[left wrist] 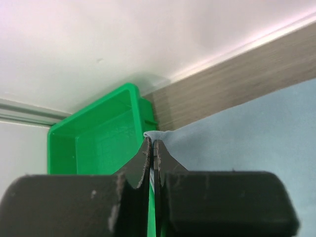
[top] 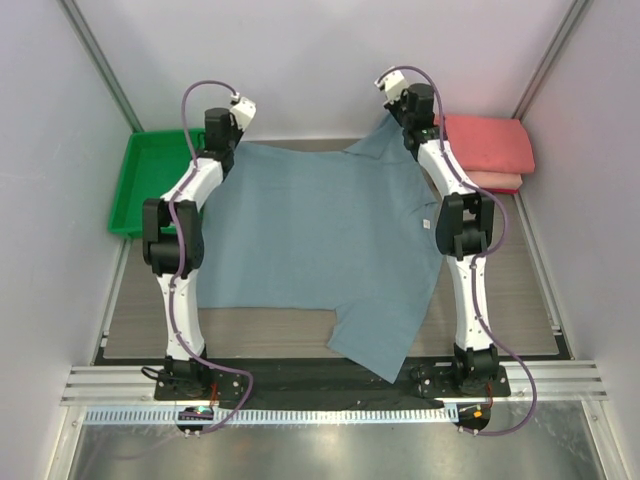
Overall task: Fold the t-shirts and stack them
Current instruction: Flatten the tshirt out, then fold the tshirt
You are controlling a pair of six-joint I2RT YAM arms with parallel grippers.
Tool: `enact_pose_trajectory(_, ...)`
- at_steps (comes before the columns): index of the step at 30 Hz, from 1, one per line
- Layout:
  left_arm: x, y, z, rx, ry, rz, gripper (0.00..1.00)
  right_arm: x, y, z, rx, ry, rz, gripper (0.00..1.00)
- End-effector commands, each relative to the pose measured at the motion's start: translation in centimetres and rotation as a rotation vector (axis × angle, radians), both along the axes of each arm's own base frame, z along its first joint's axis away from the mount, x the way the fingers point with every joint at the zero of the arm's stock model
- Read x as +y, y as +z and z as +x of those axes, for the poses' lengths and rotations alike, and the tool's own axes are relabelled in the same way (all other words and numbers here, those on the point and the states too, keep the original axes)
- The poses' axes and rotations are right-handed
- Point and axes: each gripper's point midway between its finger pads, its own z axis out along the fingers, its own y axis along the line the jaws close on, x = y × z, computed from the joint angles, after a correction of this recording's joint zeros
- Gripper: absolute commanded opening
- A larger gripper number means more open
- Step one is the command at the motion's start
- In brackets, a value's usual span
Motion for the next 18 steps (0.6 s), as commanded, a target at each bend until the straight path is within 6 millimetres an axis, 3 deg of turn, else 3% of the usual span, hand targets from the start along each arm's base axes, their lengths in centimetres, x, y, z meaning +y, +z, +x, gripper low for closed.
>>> enact_pose_trajectory(1, 0.0, 2.8, -1.0, -0.036, -0.036, 0.019, 0.0, -1.0, 2.9, -2.5, 0.014, 0.002, -0.074, 0.01)
enact_pose_trajectory(7, 0.1, 1.0, -4.0, 0.032, -0.085, 0.053, 0.0, -2.3, 0.2, -7.1, 0.144, 0.013, -0.151, 0.01)
enact_pose_trajectory(12, 1.2, 1.1, -4.1, 0.033, -0.059, 0.057, 0.0, -2.9, -0.3, -9.3, 0.187, -0.002, -0.144, 0.01)
enact_pose_trajectory(18, 2.0, 2.0, -3.6, 0.015, -0.058, 0.077, 0.0, -3.4, 0.7, -11.6, 0.208, -0.008, -0.137, 0.01)
